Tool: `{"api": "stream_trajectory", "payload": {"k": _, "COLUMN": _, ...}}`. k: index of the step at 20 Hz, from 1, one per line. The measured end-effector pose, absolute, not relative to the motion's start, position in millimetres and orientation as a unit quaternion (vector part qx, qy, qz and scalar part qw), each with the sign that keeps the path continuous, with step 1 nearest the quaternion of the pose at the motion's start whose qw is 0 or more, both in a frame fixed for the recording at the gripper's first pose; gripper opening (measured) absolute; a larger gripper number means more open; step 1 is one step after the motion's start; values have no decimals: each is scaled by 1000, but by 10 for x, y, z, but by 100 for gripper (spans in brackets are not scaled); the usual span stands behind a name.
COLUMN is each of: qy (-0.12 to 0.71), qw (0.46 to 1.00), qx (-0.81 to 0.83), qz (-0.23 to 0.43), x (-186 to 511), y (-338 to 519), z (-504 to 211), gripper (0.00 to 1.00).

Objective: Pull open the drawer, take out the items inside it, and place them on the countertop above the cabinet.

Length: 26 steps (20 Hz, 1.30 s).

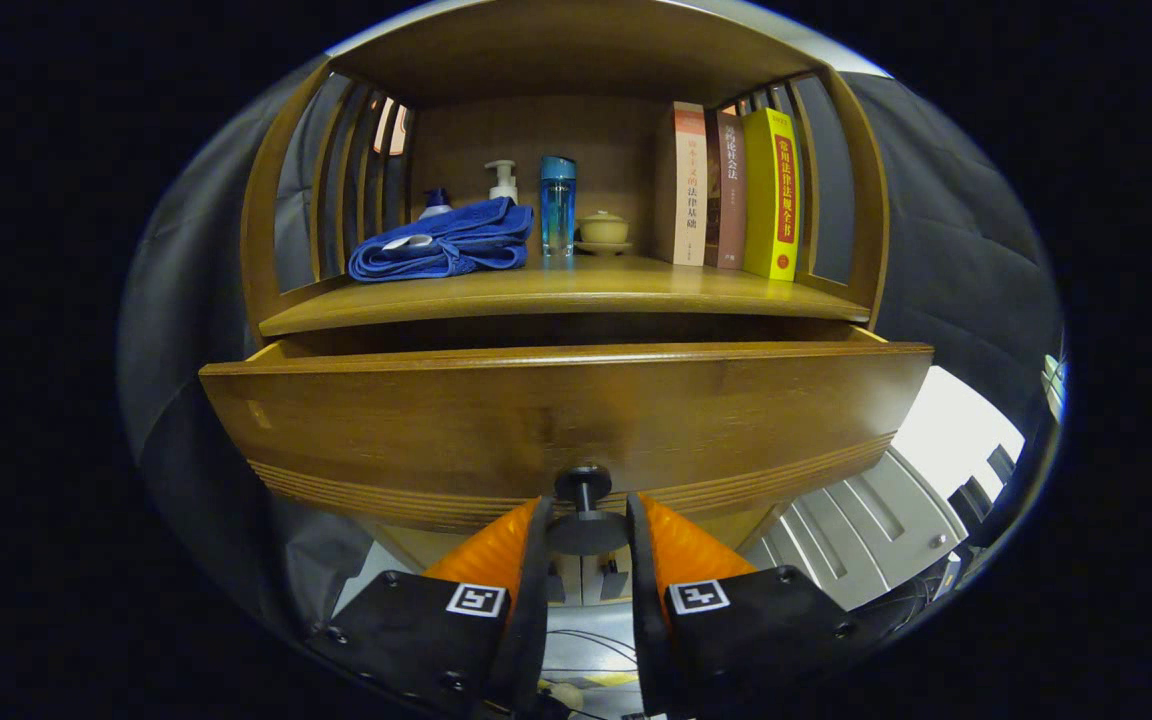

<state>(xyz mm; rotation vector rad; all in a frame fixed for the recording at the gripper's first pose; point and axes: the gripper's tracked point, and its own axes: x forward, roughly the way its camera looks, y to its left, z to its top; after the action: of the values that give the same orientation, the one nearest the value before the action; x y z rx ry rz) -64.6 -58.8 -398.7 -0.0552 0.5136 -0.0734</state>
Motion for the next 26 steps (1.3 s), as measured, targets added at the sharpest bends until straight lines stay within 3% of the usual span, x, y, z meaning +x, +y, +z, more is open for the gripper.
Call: {"api": "stream_trajectory", "payload": {"k": 26, "qy": 286, "qw": 957, "qx": -34, "qz": -34, "x": -1527, "y": -624, "z": -3928, "gripper": 46}}
